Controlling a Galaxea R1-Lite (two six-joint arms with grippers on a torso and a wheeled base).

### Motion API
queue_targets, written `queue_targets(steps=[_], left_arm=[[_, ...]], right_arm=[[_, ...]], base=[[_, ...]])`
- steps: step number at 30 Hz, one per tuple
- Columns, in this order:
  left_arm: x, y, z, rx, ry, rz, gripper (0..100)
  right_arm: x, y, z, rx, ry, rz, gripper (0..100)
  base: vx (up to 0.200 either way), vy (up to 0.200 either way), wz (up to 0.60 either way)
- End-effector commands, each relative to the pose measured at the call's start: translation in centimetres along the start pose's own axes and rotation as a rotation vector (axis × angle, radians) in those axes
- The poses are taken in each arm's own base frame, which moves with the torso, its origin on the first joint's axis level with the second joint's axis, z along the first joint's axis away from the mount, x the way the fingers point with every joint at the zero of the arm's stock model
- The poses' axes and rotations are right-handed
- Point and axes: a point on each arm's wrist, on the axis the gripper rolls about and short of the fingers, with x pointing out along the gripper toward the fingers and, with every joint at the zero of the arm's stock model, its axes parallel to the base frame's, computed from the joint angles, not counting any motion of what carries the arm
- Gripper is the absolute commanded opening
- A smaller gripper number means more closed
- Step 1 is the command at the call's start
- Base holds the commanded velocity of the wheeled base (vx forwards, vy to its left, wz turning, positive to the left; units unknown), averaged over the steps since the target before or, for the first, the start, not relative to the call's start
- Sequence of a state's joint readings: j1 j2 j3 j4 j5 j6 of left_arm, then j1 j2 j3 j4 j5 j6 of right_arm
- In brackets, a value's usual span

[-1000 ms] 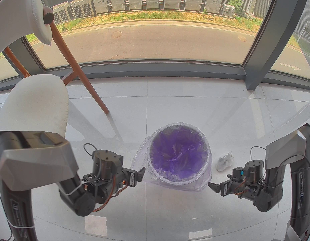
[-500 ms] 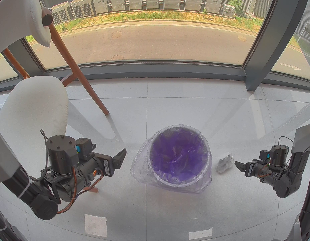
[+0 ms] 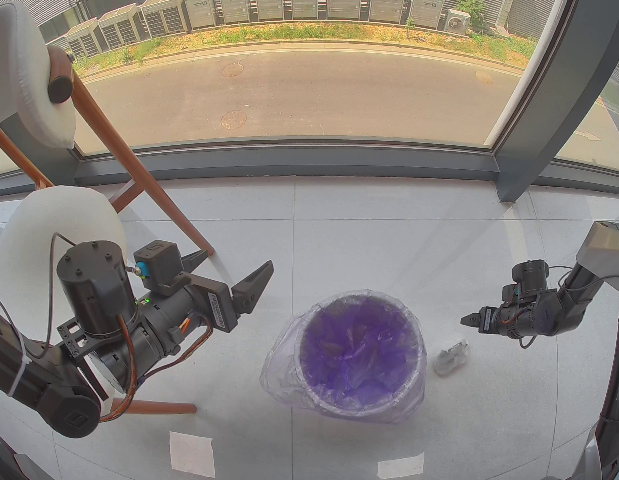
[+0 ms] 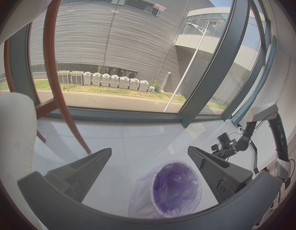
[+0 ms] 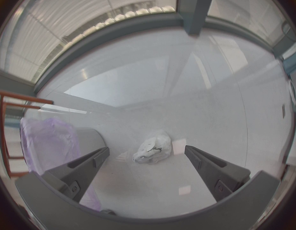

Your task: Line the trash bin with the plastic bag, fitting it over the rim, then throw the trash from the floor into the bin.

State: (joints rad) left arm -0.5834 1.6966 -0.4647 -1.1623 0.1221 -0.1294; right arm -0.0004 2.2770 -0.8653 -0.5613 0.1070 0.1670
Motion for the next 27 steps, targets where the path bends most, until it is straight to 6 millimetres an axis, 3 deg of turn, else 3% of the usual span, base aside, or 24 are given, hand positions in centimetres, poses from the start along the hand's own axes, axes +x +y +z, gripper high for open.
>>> queue_targets(steps=[1, 4, 7, 25, 27], left_arm=[[-1.9, -1.7, 2.9, -0.032, -0.118, -0.071, 100], [-3.2, -1.1, 1.9, -0.048, -0.079, -0.043, 100], [-4.5, -0.9, 2.0, -0.067, -0.087, -0.041, 100], [-4.7, -0.3, 2.0, -0.058, -0.084, -0.010, 100], [-4.5, -0.2, 2.0, -0.059, -0.086, 0.019, 100]], right_arm=[[3.9, 1.7, 1.0, 0.156, 0.123, -0.061, 100], [5.1, 2.7, 0.7, 0.185, 0.118, -0.083, 100], [5.7, 3.2, 0.1, 0.190, 0.135, -0.085, 100], [7.5, 3.5, 1.0, 0.205, 0.123, -0.135, 100], [7.9, 3.5, 1.1, 0.204, 0.121, -0.134, 100]], base=[[0.000, 0.000, 0.00], [0.000, 0.000, 0.00], [0.000, 0.000, 0.00], [-0.200, 0.000, 0.00], [0.000, 0.000, 0.00]])
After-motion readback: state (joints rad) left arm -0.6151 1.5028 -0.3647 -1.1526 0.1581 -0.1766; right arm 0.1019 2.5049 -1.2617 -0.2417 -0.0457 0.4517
